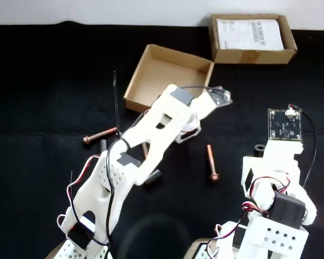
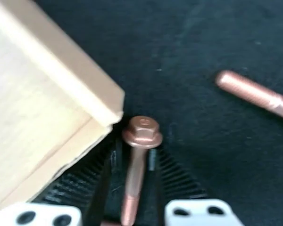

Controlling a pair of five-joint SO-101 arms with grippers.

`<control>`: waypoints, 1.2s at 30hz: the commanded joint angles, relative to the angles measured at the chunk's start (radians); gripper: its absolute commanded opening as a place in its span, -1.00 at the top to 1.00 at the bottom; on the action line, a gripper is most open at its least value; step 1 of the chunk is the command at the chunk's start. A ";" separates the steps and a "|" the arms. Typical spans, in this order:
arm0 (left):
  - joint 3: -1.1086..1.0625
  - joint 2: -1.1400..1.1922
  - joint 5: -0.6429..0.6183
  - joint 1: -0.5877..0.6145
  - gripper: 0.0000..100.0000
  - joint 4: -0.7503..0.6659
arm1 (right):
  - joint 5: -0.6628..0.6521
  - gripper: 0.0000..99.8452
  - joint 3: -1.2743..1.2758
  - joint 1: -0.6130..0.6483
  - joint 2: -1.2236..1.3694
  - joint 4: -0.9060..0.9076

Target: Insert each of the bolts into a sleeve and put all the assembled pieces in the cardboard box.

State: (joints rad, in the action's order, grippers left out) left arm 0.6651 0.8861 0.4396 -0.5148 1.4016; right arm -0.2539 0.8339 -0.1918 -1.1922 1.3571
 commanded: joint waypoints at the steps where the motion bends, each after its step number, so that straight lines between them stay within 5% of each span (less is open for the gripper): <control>1: 0.012 0.004 0.012 0.012 0.97 -0.003 | -0.009 0.99 -0.005 -0.007 -0.018 -0.018; 10: 0.151 -0.071 0.008 -0.007 0.98 0.201 | -0.009 0.99 0.002 0.018 -0.012 -0.016; 15: 0.323 -0.182 0.008 -0.033 0.98 0.347 | -0.009 0.99 0.090 0.133 -0.013 -0.010; 24: 0.364 -0.427 0.003 0.019 0.98 0.351 | -0.008 0.99 0.193 0.366 -0.013 -0.016; 31: 0.364 -0.564 -0.324 0.093 0.98 0.316 | 0.008 0.99 0.226 0.444 -0.016 -0.096; 36: 0.358 -0.610 -0.629 0.119 0.98 0.325 | 0.262 0.99 0.248 0.479 -0.018 -0.277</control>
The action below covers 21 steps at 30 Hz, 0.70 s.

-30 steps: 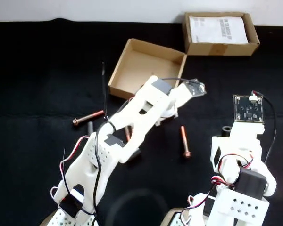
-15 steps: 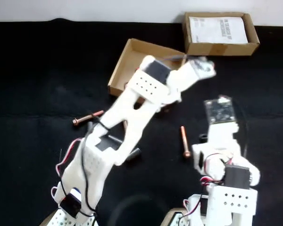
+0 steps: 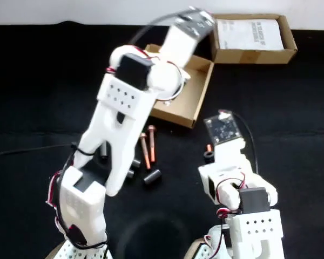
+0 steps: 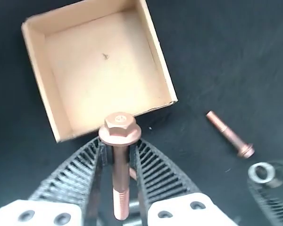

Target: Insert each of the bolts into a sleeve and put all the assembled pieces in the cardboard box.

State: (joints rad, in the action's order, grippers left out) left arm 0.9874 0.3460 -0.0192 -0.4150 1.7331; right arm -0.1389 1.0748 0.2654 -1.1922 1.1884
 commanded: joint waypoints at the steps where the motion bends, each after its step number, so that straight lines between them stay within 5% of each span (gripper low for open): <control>1: 0.035 -0.070 -0.222 0.035 0.98 -0.006 | 0.210 0.99 0.022 0.031 -0.018 -0.166; 11: 0.033 -0.068 -0.494 0.067 0.98 0.023 | 0.305 0.99 0.193 0.041 -0.018 -0.545; 21: -0.041 -0.079 -0.502 0.059 0.98 -0.041 | 0.307 0.99 0.397 0.177 -0.019 -0.980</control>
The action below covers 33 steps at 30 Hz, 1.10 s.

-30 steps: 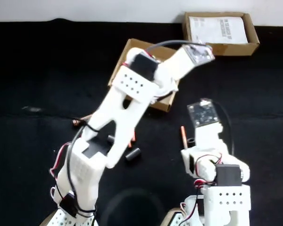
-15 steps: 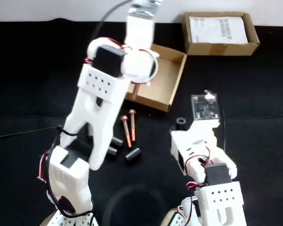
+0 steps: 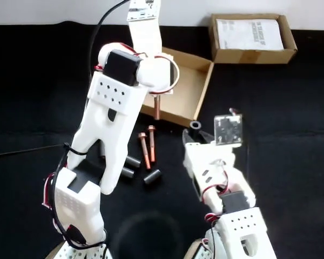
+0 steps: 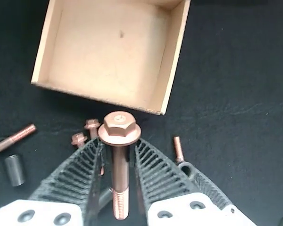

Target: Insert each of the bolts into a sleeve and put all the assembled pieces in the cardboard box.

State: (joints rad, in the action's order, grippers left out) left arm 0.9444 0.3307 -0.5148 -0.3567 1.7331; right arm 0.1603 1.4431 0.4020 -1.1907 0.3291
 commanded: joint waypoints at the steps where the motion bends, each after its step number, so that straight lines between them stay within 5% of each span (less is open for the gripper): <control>1: 0.002 -0.064 -0.006 -0.002 0.98 -0.061 | 0.008 0.99 0.045 0.056 -0.019 -0.154; 11: 0.001 -0.059 0.061 -0.051 0.99 -0.215 | 0.008 0.99 0.128 0.088 -0.015 -0.260; 23: 0.001 -0.360 0.112 -0.119 0.99 -0.074 | 0.008 0.99 0.130 0.084 -0.015 -0.255; 33: 0.001 -0.598 0.114 -0.004 0.99 -0.089 | 0.008 0.99 0.130 0.087 -0.013 -0.254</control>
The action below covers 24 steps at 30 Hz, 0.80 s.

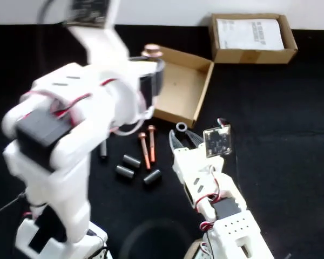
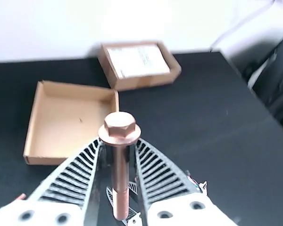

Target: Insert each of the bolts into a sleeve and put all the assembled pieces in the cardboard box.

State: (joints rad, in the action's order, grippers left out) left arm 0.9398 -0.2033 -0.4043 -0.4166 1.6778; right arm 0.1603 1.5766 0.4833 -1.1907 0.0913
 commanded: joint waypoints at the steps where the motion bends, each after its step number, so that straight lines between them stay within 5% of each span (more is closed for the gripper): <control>1: 0.005 -0.074 0.003 0.088 0.99 -0.041 | 0.008 0.99 -0.004 0.005 -0.013 -0.016; 10: -0.033 -0.234 0.143 0.157 0.99 0.080 | 0.008 0.99 -0.004 0.005 -0.013 -0.015; 18: -0.470 -0.581 0.146 0.117 0.99 0.074 | 0.008 0.99 0.031 0.007 -0.013 -0.015; 24: -1.107 -0.880 0.146 0.119 0.99 -0.325 | 0.008 0.99 0.031 0.007 -0.013 -0.015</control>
State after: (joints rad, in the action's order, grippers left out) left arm 0.1588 -0.9551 -0.2647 -0.2846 1.5904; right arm 0.1603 1.6149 0.4833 -1.1907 0.0913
